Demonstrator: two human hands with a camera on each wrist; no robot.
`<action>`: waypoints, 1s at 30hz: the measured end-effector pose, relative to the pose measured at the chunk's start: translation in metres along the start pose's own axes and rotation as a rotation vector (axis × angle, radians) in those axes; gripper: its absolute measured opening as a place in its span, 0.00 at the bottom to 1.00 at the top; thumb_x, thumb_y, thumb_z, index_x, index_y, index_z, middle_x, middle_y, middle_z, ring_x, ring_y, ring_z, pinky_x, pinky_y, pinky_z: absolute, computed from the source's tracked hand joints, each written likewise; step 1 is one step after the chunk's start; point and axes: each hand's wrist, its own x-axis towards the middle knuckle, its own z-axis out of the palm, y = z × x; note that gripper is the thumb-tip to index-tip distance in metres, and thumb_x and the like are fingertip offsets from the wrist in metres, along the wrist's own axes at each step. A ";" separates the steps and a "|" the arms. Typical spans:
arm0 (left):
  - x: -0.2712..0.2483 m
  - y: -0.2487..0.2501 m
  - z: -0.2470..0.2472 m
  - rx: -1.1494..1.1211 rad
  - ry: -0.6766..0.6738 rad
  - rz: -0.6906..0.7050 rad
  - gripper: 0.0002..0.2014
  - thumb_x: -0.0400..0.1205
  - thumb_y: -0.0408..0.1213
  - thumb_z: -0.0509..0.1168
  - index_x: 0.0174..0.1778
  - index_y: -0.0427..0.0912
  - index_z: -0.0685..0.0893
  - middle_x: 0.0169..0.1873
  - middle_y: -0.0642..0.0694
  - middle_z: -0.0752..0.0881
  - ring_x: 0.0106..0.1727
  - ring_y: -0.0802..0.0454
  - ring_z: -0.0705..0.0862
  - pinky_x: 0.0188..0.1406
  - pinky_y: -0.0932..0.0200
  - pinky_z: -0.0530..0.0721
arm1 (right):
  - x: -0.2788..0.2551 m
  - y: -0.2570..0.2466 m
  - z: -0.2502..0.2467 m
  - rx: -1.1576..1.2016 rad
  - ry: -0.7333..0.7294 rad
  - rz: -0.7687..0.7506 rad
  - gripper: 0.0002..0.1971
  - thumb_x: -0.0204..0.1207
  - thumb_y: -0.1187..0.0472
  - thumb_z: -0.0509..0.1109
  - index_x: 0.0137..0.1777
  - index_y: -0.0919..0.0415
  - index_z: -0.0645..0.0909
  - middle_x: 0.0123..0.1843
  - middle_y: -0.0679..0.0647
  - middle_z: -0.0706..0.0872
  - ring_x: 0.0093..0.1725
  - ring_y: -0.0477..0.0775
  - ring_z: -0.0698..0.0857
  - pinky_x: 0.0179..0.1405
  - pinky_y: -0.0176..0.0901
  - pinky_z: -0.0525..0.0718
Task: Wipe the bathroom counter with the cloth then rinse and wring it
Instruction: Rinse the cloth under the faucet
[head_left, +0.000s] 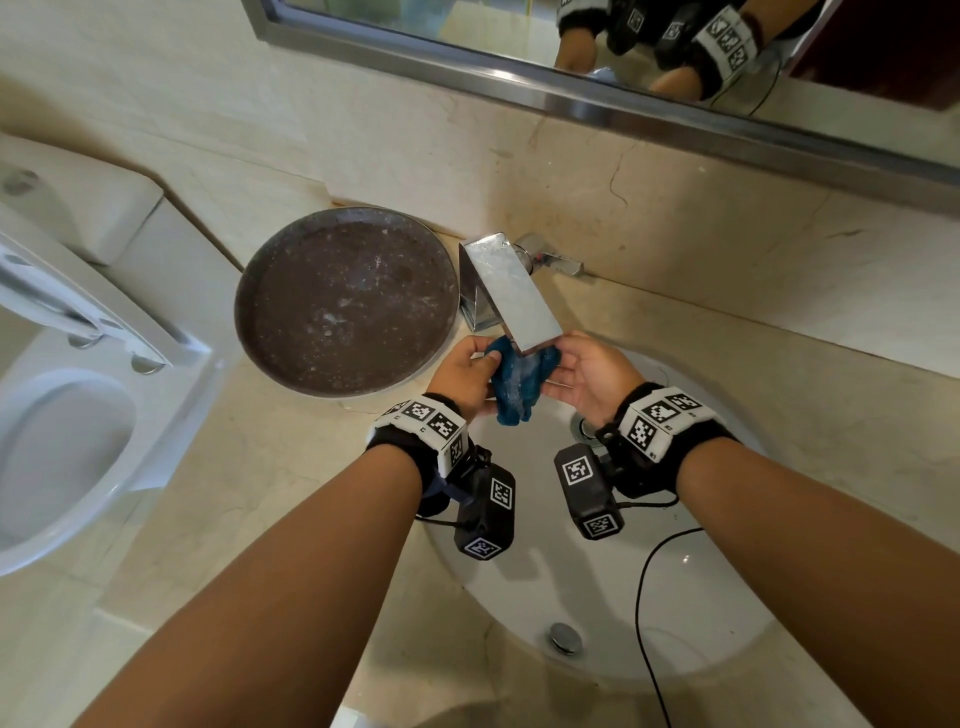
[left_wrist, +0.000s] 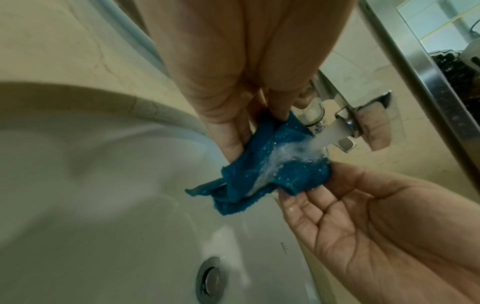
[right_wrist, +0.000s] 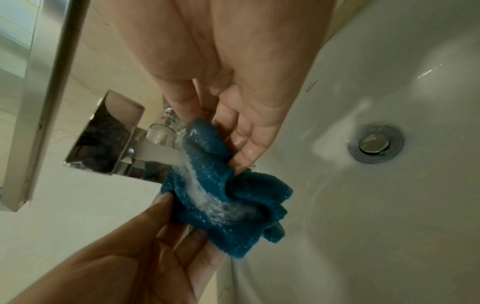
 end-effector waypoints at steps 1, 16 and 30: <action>0.000 0.000 0.000 -0.002 0.003 0.002 0.10 0.88 0.31 0.50 0.45 0.45 0.73 0.39 0.43 0.81 0.39 0.48 0.82 0.38 0.50 0.84 | 0.000 0.000 -0.001 -0.004 0.000 -0.004 0.07 0.83 0.62 0.57 0.54 0.58 0.77 0.50 0.56 0.86 0.48 0.52 0.86 0.42 0.43 0.83; 0.003 0.010 0.008 0.040 0.045 0.046 0.10 0.88 0.32 0.49 0.44 0.48 0.72 0.41 0.43 0.80 0.45 0.41 0.81 0.48 0.40 0.84 | 0.006 0.002 -0.008 0.016 -0.011 -0.023 0.13 0.80 0.70 0.53 0.53 0.63 0.79 0.48 0.56 0.85 0.47 0.50 0.84 0.44 0.40 0.82; 0.001 0.002 0.009 -0.014 0.025 0.021 0.05 0.89 0.32 0.48 0.55 0.43 0.68 0.41 0.44 0.80 0.40 0.47 0.82 0.39 0.48 0.84 | 0.005 0.007 -0.012 -0.137 -0.008 0.099 0.13 0.83 0.61 0.57 0.65 0.55 0.75 0.57 0.57 0.85 0.52 0.56 0.84 0.40 0.48 0.83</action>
